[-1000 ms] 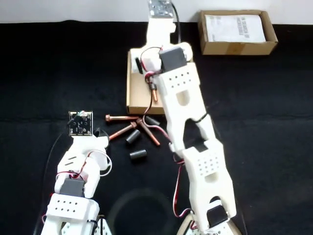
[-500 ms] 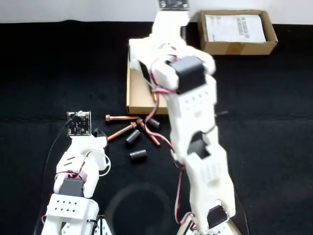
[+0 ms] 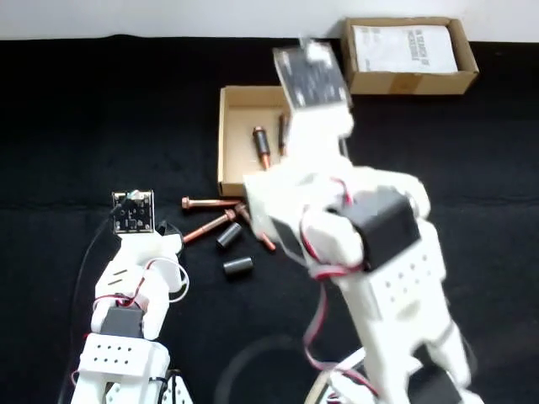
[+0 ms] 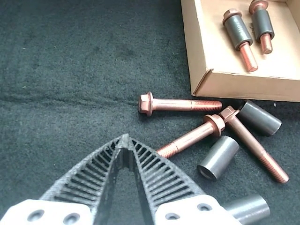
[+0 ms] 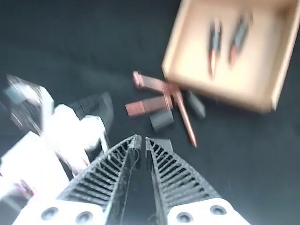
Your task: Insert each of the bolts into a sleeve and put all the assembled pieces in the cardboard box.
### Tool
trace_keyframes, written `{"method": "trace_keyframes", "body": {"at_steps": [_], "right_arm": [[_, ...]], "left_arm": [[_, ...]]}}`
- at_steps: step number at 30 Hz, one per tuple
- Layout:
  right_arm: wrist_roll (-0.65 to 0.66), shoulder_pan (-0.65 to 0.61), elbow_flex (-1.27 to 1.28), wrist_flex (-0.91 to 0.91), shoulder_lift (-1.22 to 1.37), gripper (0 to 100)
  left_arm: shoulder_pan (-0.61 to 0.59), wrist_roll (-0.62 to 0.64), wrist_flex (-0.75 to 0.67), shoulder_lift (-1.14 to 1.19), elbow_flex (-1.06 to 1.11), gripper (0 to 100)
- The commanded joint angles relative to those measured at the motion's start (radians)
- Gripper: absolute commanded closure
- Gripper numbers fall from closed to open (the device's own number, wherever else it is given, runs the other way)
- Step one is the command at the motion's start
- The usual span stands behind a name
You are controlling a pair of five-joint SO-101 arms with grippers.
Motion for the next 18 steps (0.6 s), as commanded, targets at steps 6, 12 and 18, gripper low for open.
{"method": "trace_keyframes", "body": {"at_steps": [6, 12, 18], "right_arm": [[-0.003, 0.071, 0.667, 0.004, -0.371, 99.3], [-0.003, 0.068, 0.869, -0.056, -0.389, 99.3], [-0.008, 0.068, 0.975, -0.269, -0.389, 99.2]], "left_arm": [[-0.005, 0.002, -0.003, -0.008, 0.027, 99], [-0.007, 0.002, 0.000, -0.010, 0.027, 99], [-0.008, 0.003, 0.002, -0.010, 0.027, 99]]}}
